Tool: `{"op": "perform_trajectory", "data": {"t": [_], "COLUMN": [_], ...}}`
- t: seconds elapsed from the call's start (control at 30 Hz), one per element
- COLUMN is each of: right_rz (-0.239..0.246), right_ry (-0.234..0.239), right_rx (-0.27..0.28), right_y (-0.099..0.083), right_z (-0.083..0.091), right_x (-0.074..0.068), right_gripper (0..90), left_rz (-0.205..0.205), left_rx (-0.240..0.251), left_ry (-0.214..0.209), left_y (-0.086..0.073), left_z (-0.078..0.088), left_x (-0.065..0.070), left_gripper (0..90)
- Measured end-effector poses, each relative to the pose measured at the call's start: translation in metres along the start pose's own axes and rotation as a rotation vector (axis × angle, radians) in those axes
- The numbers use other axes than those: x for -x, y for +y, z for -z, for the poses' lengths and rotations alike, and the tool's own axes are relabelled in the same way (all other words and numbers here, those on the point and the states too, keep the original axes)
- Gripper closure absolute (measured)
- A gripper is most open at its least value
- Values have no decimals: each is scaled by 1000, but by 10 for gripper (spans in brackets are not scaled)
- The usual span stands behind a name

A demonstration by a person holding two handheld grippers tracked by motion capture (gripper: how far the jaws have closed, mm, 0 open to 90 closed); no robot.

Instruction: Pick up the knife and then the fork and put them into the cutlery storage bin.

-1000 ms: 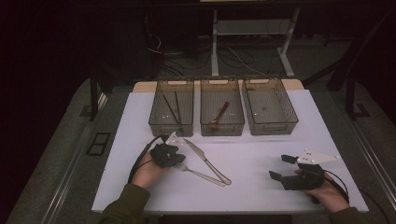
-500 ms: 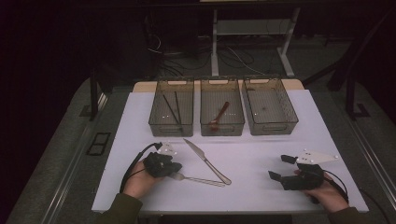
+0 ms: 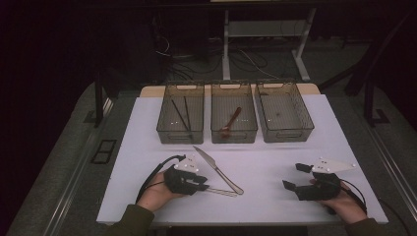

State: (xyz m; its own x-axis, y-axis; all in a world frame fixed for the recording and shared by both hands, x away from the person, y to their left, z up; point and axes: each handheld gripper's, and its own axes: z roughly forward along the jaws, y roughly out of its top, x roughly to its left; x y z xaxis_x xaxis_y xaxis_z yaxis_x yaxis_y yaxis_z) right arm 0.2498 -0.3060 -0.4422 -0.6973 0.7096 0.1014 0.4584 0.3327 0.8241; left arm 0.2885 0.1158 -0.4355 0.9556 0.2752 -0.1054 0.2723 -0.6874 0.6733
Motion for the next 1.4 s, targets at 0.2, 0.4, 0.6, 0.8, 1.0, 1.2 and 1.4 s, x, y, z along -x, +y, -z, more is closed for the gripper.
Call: {"op": "perform_trajectory", "data": {"t": [0.2,0.4,0.6,0.8,1.0,1.2,1.4], "right_rz": [0,0,0,-1,-3,-10,-23], "right_ry": [1,0,-1,0,0,6,1], "right_rx": [-1,-1,0,-1,2,12,34], "right_y": [0,0,0,0,0,0,2], "right_z": [0,0,0,0,0,1,3], "right_x": [0,0,0,0,1,1,3], "right_gripper": [173,173,172,173,173,172,173], "left_rz": [-14,-59,-105,-131,-146,-143,-136], "left_rx": [-30,-41,-50,-51,-58,-25,11], "left_ry": [-11,-21,-35,-81,-98,-101,-97], "left_y": [-2,-4,-5,-6,-5,-3,2], "left_z": [-6,-5,-4,-4,-3,4,15], "left_x": [0,3,9,12,13,14,13], "left_gripper": [739,777,798,830,838,838,838]}}
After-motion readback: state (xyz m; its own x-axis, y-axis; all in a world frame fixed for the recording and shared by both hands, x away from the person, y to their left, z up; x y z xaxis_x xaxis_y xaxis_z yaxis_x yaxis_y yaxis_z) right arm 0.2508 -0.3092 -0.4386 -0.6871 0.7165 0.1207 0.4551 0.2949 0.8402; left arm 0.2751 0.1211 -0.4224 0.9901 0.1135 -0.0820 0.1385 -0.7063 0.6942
